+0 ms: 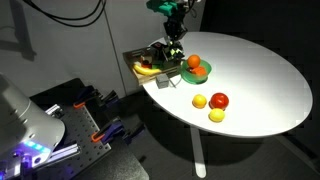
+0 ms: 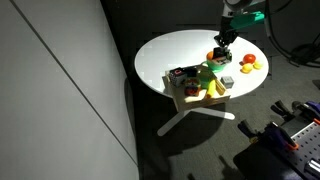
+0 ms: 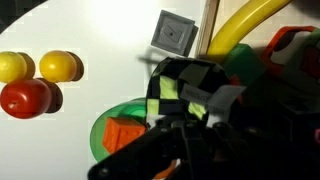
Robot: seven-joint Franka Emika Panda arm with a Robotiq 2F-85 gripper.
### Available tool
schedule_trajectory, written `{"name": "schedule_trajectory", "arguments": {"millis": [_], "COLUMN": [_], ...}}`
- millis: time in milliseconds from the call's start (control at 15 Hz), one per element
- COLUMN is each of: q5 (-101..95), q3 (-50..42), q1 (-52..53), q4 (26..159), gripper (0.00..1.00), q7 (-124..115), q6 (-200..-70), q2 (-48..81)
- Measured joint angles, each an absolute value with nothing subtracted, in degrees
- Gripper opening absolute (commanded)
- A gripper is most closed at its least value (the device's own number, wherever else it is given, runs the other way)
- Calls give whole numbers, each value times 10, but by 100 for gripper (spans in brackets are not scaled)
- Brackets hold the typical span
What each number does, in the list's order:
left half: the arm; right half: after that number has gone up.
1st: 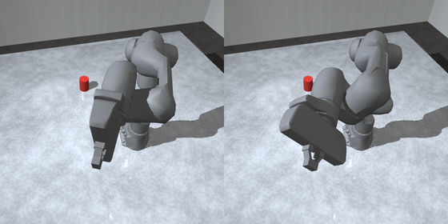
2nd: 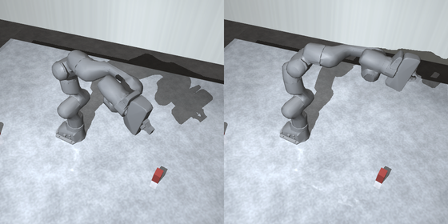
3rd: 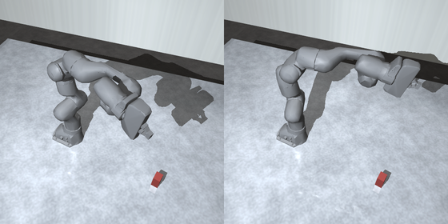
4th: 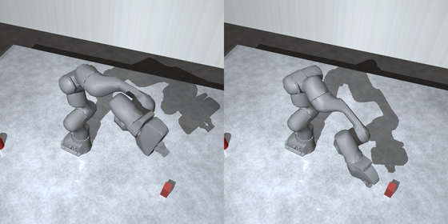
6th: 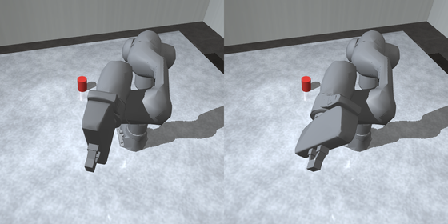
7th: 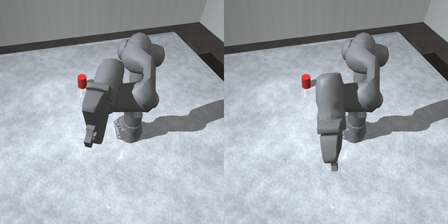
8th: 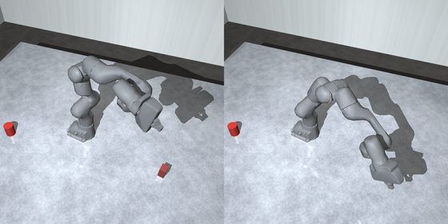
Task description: Put the white and black dice on the table
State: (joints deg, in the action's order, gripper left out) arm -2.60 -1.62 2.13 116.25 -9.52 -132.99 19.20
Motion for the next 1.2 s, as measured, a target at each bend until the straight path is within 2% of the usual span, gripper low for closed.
{"name": "schedule_trajectory", "arguments": {"millis": [1200], "q5": [-24], "q3": [-44], "q1": [-12], "q4": [1230], "gripper": [5], "q7": [-83], "q6": [-1336], "q2": [184]}}
